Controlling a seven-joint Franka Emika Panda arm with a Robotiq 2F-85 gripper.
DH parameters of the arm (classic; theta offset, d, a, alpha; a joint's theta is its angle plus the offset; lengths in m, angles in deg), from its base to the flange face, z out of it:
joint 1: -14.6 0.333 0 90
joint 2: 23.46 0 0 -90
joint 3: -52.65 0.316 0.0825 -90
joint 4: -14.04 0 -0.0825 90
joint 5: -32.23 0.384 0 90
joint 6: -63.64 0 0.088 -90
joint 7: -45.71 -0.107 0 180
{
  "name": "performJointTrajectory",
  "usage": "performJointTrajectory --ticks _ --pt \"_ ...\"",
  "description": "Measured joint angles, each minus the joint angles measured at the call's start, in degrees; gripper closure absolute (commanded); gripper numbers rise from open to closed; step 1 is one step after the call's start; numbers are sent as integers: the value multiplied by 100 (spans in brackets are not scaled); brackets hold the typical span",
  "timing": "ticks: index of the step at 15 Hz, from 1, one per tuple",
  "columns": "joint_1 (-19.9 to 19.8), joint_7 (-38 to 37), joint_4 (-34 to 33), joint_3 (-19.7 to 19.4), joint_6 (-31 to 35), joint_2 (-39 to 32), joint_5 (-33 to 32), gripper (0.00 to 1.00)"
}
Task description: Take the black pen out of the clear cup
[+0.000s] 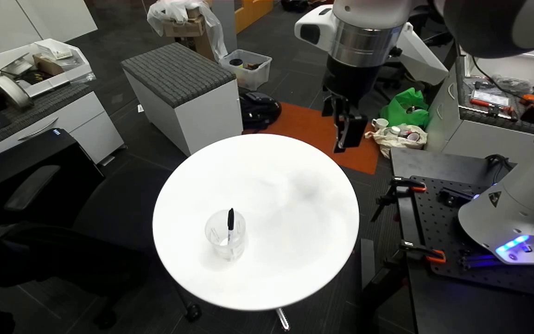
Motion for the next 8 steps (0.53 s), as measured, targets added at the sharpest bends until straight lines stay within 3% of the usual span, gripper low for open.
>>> performJointTrajectory --ticks 8 --pt "157 480 -269 84 1021 -641 -237 0"
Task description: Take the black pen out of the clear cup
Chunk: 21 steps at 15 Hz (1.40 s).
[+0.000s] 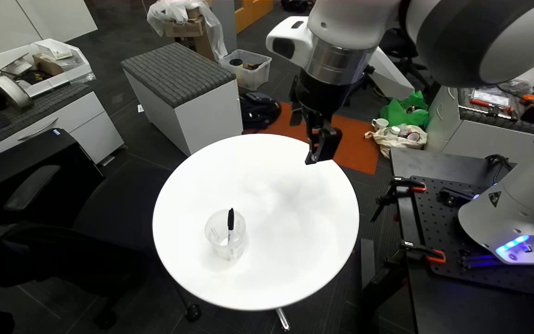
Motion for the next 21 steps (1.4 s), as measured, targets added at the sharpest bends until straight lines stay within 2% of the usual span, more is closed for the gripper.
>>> performJointTrajectory --ticks 5,12,21 --pt "124 433 -323 62 310 -608 -205 0" --pt "225 1405 -972 144 328 -1462 -210 0" --pt "236 2232 -1985 231 328 -2612 -406 0"
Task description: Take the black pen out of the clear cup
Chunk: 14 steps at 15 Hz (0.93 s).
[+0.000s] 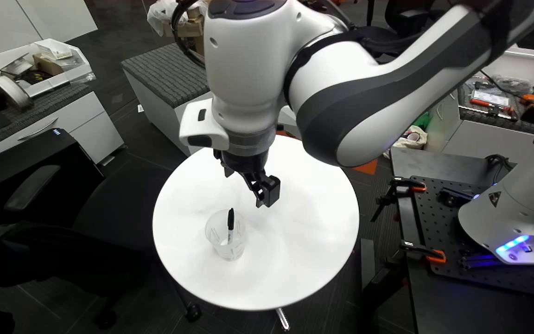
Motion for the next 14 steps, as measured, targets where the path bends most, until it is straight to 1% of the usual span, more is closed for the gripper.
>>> performJointTrajectory --ticks 5,9,10,11,13,14 --pt "4 229 -635 84 -1 -707 -22 0" --pt "29 243 -1098 99 -47 -1200 -108 0" --pt "31 243 -1199 99 -89 -1304 -146 2" --pt "32 243 -1287 99 -133 -1397 -172 7" --pt "34 243 -1436 99 -220 -1556 -209 21" --pt "38 243 -1502 99 -269 -1624 -225 25"
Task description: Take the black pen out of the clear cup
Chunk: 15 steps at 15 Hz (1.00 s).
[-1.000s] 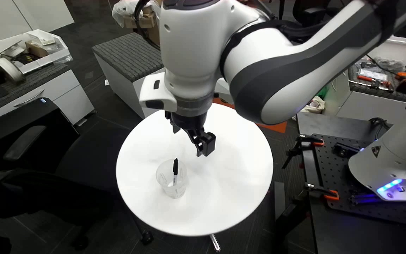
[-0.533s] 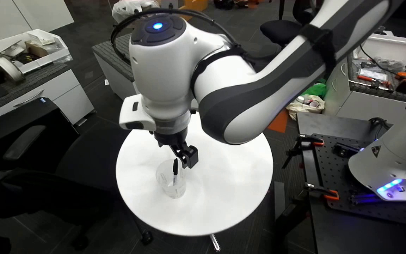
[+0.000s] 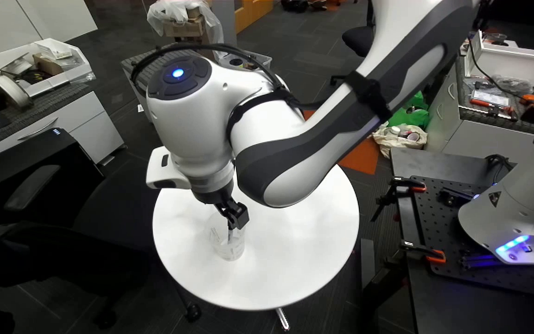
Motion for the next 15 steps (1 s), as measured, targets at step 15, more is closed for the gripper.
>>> performJointTrajectory --ticks 15 --pt "94 -11 -366 -1 -432 -263 -11 42"
